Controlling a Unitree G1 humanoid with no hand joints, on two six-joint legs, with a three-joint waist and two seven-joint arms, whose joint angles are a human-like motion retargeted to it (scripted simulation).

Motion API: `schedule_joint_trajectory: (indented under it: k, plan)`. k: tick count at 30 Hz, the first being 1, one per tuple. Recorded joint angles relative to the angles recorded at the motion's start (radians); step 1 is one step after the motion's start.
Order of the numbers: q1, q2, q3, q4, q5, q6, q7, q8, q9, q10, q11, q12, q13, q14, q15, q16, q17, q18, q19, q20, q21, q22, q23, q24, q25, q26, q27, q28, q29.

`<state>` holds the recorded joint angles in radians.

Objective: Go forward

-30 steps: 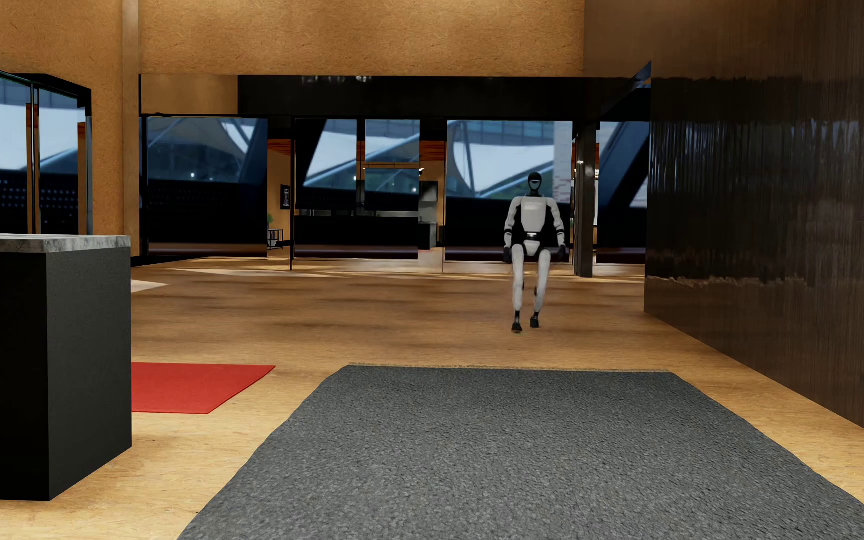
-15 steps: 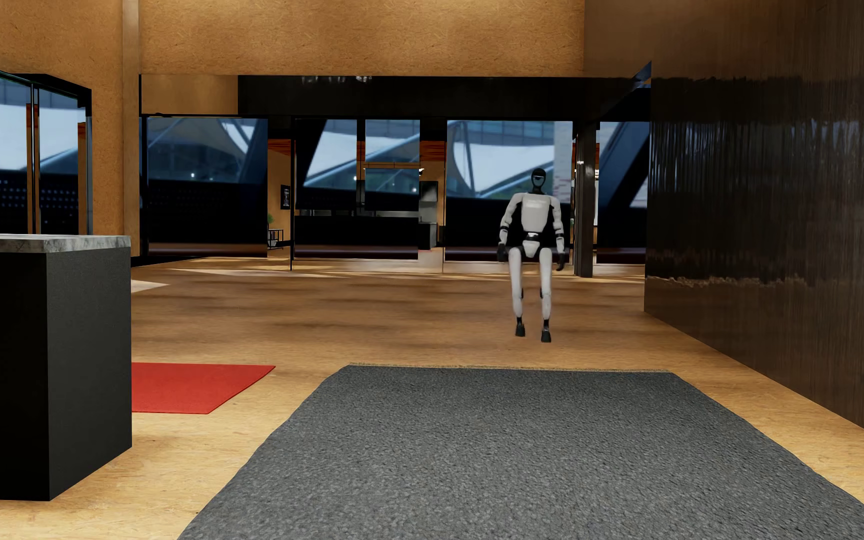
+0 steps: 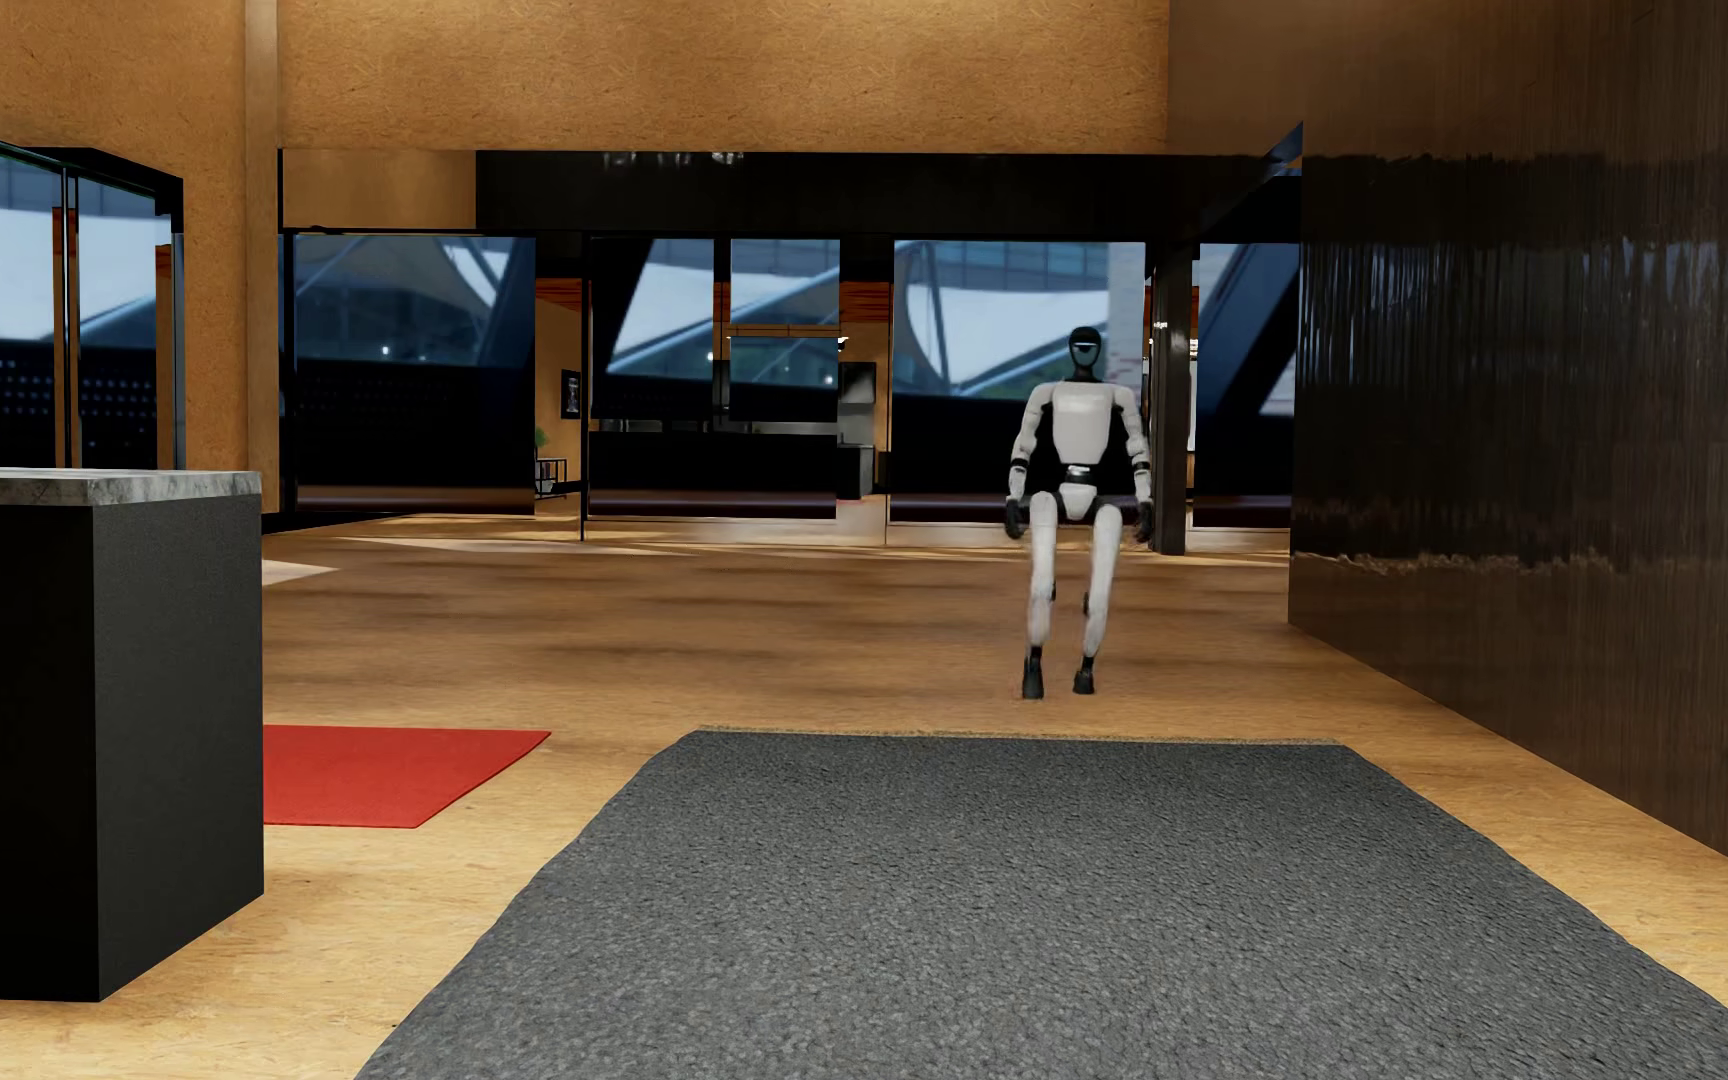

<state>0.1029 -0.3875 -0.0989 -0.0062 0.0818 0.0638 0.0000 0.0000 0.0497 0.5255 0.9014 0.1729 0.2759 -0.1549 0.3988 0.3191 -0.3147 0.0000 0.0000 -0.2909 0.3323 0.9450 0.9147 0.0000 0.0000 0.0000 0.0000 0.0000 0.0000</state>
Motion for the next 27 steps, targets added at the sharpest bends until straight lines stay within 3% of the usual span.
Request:
schedule_joint_trajectory:
  k: [1, 2, 3, 4, 5, 6, 7, 8, 9, 10, 11, 13, 14, 16, 18, 21, 23, 24, 25, 26, 27]
  plan:
    - [0.047, -0.018, -0.024, 0.003, 0.001, 0.001, 0.000, 0.000, 0.003, -0.011, -0.167, -0.031, 0.022, -0.032, 0.045, 0.019, 0.000, 0.000, 0.000, 0.006, 0.004, -0.033, 0.021, 0.000, 0.000, 0.000, 0.000, 0.000, 0.000]
    - [0.067, -0.031, -0.055, 0.006, 0.001, 0.000, 0.000, 0.000, -0.002, -0.005, -0.332, -0.064, 0.031, -0.072, -0.006, 0.035, 0.003, 0.000, 0.000, 0.025, 0.030, -0.054, 0.050, 0.000, 0.000, 0.000, 0.000, 0.000, 0.000]
    - [0.109, -0.022, -0.072, 0.003, 0.005, -0.005, 0.000, 0.000, -0.007, -0.009, -0.443, -0.085, 0.051, -0.109, -0.288, 0.043, 0.009, 0.000, 0.000, 0.059, 0.041, -0.073, 0.074, 0.000, 0.000, 0.000, 0.000, 0.000, 0.000]
    - [0.126, -0.018, -0.103, 0.017, 0.003, 0.002, 0.000, 0.000, -0.016, 0.002, -0.605, -0.114, 0.056, -0.115, -0.456, 0.046, 0.009, 0.000, 0.000, 0.070, 0.091, -0.069, 0.112, 0.000, 0.000, 0.000, 0.000, 0.000, 0.000]
    - [0.161, -0.026, -0.115, 0.032, 0.009, 0.005, 0.000, 0.000, -0.014, 0.023, -0.464, -0.126, 0.077, -0.090, -0.506, 0.046, 0.014, 0.000, 0.000, 0.090, 0.095, -0.071, 0.135, 0.000, 0.000, 0.000, 0.000, 0.000, 0.000]
    - [0.175, -0.059, -0.117, 0.049, 0.033, 0.014, 0.000, 0.000, -0.016, 0.062, -0.467, -0.130, 0.091, -0.035, -0.423, 0.043, 0.022, 0.000, 0.000, 0.103, 0.102, -0.066, 0.146, 0.000, 0.000, 0.000, 0.000, 0.000, 0.000]
    - [0.187, -0.060, -0.133, 0.070, 0.050, 0.017, 0.000, 0.000, -0.025, 0.105, -0.441, -0.114, 0.106, 0.064, -0.261, 0.038, 0.031, 0.000, 0.000, 0.123, 0.116, -0.063, 0.162, 0.000, 0.000, 0.000, 0.000, 0.000, 0.000]
    - [0.181, -0.073, -0.126, 0.093, 0.077, 0.029, 0.000, 0.000, -0.039, 0.177, -0.388, -0.091, 0.117, 0.234, -0.152, 0.022, 0.039, 0.000, 0.000, 0.137, 0.110, -0.041, 0.175, 0.000, 0.000, 0.000, 0.000, 0.000, 0.000]
    - [0.131, -0.057, -0.117, 0.120, 0.103, 0.037, 0.000, 0.000, -0.050, 0.300, -0.336, -0.056, 0.135, 0.442, -0.130, 0.009, 0.043, 0.000, 0.000, 0.142, 0.072, -0.018, 0.165, 0.000, 0.000, 0.000, 0.000, 0.000, 0.000]
    - [0.038, -0.021, -0.121, 0.137, 0.125, 0.039, 0.000, 0.000, -0.044, 0.445, -0.309, -0.037, 0.130, 0.568, -0.140, -0.001, 0.044, 0.000, 0.000, 0.133, 0.045, 0.001, 0.145, 0.000, 0.000, 0.000, 0.000, 0.000, 0.000]
    - [-0.076, 0.019, -0.104, 0.145, 0.160, 0.036, 0.000, 0.000, -0.040, 0.620, -0.288, -0.028, 0.122, 0.509, -0.161, -0.004, 0.043, 0.000, 0.000, 0.101, 0.035, 0.025, 0.116, 0.000, 0.000, 0.000, 0.000, 0.000, 0.000]
    - [-0.240, 0.172, -0.024, 0.127, 0.167, 0.015, 0.000, 0.000, -0.017, 0.818, -0.310, -0.031, 0.061, 0.111, -0.264, -0.022, 0.037, 0.000, 0.000, 0.050, 0.043, 0.085, 0.111, 0.000, 0.000, 0.000, 0.000, 0.000, 0.000]
    - [-0.323, 0.253, 0.032, 0.121, 0.157, 0.004, 0.000, 0.000, -0.013, 0.833, -0.347, -0.025, 0.034, 0.043, -0.333, -0.032, 0.029, 0.000, 0.000, 0.042, 0.033, 0.102, 0.083, 0.000, 0.000, 0.000, 0.000, 0.000, 0.000]
    - [-0.441, 0.404, 0.170, 0.122, 0.111, -0.023, 0.000, 0.000, -0.004, 0.692, -0.420, 0.013, -0.033, 0.057, -0.463, -0.038, -0.003, 0.000, 0.000, 0.021, 0.018, 0.085, 0.034, 0.000, 0.000, 0.000, 0.000, 0.000, 0.000]
    - [-0.513, 0.525, 0.257, 0.134, 0.079, -0.033, 0.000, 0.000, -0.001, 0.395, -0.469, 0.054, -0.109, 0.121, -0.573, -0.038, -0.040, 0.000, 0.000, -0.009, 0.008, 0.060, -0.015, 0.000, 0.000, 0.000, 0.000, 0.000, 0.000]
    - [-0.536, 0.621, 0.327, 0.137, 0.047, -0.033, 0.000, 0.000, -0.038, -0.093, -0.473, 0.104, -0.196, 0.216, -0.702, -0.044, -0.077, 0.000, 0.000, -0.019, -0.062, 0.073, -0.117, 0.000, 0.000, 0.000, 0.000, 0.000, 0.000]
    - [-0.581, 0.672, 0.364, 0.125, 0.011, -0.041, 0.000, 0.000, -0.035, 0.017, -0.472, 0.123, -0.232, 0.234, -0.628, -0.052, -0.082, 0.000, 0.000, -0.048, -0.111, 0.139, -0.160, 0.000, 0.000, 0.000, 0.000, 0.000, 0.000]
    - [-0.605, 0.676, 0.362, 0.104, 0.006, -0.050, 0.000, 0.000, -0.045, 0.067, -0.433, 0.131, -0.230, 0.296, -0.509, -0.056, -0.072, 0.000, 0.000, -0.074, -0.125, 0.177, -0.163, 0.000, 0.000, 0.000, 0.000, 0.000, 0.000]
    - [-0.598, 0.669, 0.351, 0.076, -0.008, -0.072, 0.000, 0.000, -0.046, 0.135, -0.345, 0.142, -0.204, 0.289, -0.337, -0.055, -0.053, 0.000, 0.000, -0.098, -0.144, 0.210, -0.164, 0.000, 0.000, 0.000, 0.000, 0.000, 0.000]
    - [-0.550, 0.624, 0.342, 0.048, -0.020, -0.077, 0.000, 0.000, -0.046, 0.172, -0.210, 0.146, -0.179, 0.229, -0.154, -0.059, -0.041, 0.000, 0.000, -0.108, -0.140, 0.234, -0.146, 0.000, 0.000, 0.000, 0.000, 0.000, 0.000]
    - [-0.521, 0.515, 0.344, 0.033, -0.017, -0.075, 0.000, 0.000, -0.055, 0.180, -0.043, 0.141, -0.164, 0.173, -0.043, -0.060, -0.035, 0.000, 0.000, -0.103, -0.112, 0.228, -0.137, 0.000, 0.000, 0.000, 0.000, 0.000, 0.000]
